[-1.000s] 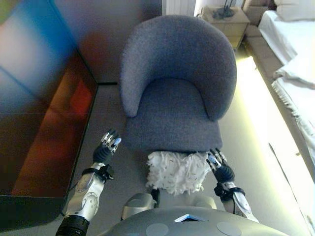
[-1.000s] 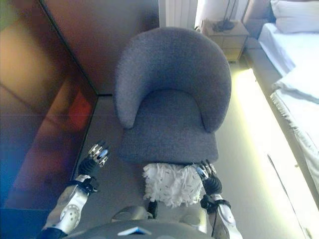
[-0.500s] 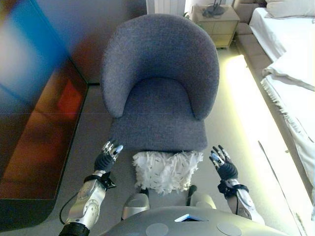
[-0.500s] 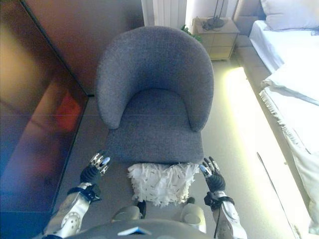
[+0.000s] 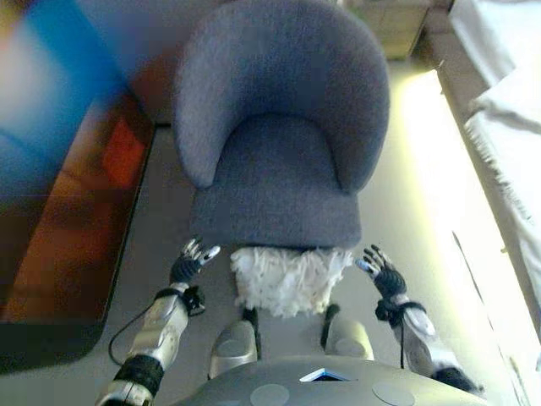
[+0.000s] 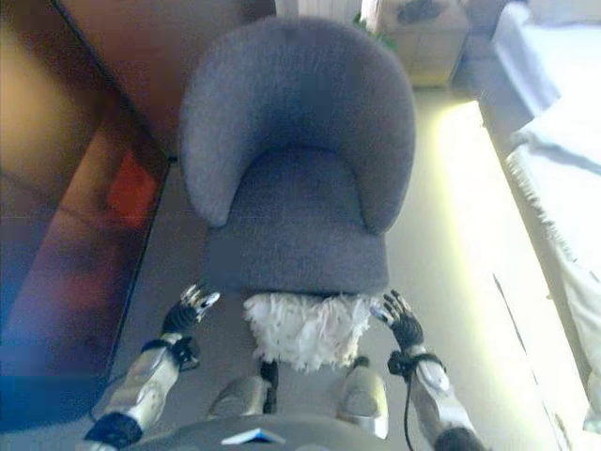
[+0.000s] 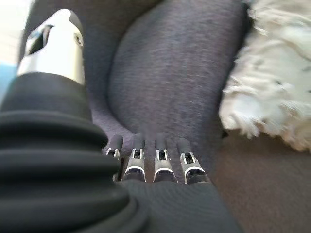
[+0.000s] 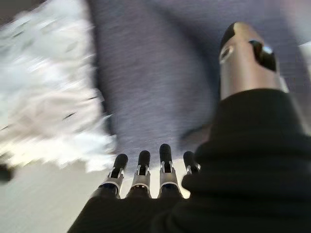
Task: Pick up the cushion and take it to the sofa
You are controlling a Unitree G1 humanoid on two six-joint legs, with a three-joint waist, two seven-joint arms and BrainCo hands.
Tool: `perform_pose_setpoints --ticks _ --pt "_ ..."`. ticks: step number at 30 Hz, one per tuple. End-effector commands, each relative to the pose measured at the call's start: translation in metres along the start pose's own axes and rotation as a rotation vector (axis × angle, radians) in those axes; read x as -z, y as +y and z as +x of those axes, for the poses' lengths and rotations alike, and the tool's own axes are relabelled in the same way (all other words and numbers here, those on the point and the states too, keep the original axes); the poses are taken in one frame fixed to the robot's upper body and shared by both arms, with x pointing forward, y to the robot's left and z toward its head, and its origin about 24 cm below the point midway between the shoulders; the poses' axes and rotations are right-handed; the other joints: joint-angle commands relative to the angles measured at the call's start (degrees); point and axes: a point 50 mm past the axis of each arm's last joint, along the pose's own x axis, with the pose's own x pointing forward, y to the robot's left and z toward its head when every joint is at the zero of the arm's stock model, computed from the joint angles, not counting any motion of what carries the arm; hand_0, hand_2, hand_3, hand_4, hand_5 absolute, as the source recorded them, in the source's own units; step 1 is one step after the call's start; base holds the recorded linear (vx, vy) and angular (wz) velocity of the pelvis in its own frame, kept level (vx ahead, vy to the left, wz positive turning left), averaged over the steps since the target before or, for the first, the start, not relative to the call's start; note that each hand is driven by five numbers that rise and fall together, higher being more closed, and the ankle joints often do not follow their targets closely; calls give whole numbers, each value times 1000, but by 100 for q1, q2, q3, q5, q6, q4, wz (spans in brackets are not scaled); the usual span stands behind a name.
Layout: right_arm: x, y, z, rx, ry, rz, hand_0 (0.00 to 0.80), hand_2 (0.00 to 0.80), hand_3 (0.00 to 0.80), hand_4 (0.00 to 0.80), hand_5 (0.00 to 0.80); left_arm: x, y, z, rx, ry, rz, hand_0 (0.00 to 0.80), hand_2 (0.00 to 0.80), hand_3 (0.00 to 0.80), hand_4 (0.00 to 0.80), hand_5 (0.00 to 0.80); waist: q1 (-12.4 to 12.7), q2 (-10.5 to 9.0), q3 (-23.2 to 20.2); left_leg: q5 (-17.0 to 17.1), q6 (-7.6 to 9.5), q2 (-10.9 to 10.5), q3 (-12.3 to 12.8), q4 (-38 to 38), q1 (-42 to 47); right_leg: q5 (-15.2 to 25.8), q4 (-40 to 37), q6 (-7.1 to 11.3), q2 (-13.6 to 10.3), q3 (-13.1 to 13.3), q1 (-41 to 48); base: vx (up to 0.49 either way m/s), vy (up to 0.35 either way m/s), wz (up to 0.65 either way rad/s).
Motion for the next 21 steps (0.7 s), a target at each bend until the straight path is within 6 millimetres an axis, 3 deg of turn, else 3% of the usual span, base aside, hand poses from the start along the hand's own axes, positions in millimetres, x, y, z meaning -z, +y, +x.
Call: perform_pose_setpoints --ticks 1,6,10,15,21 --pt "-43 12 12 -12 -145 -41 0 0 0 0 0 -41 -2 14 -19 -204 36 0 0 0 0 0 69 -77 478 -462 -9 378 -71 1078 -442 110 554 46 -122 187 -237 -105 15 12" --pt "-73 5 24 21 -193 -48 0 0 0 0 0 -66 5 25 -67 -281 80 0 0 0 0 0 93 -2 780 -911 59 416 5 2126 -1472 -111 1417 -53 -347 275 -1042 -81 37 -15" --pt "-109 1 35 62 -269 -72 0 0 0 0 0 -88 -3 34 -59 -347 134 0 0 0 0 0 103 135 1002 -1088 99 426 -21 2739 -2287 -171 1942 -92 -458 416 -1823 -144 64 1" --pt "-151 -2 43 60 -339 -117 0 0 0 0 0 -112 -8 45 -56 -391 164 0 0 0 0 0 30 267 1207 -1339 131 485 -108 3713 -3311 -355 2741 -156 -401 753 -2840 -94 85 -3" --pt "-183 -12 47 61 -388 -88 0 0 0 0 0 -139 -9 57 -43 -414 179 0 0 0 0 0 -114 366 1312 -1701 219 588 -136 4950 -4437 -705 3781 -285 -207 1098 -3933 -38 38 -6"
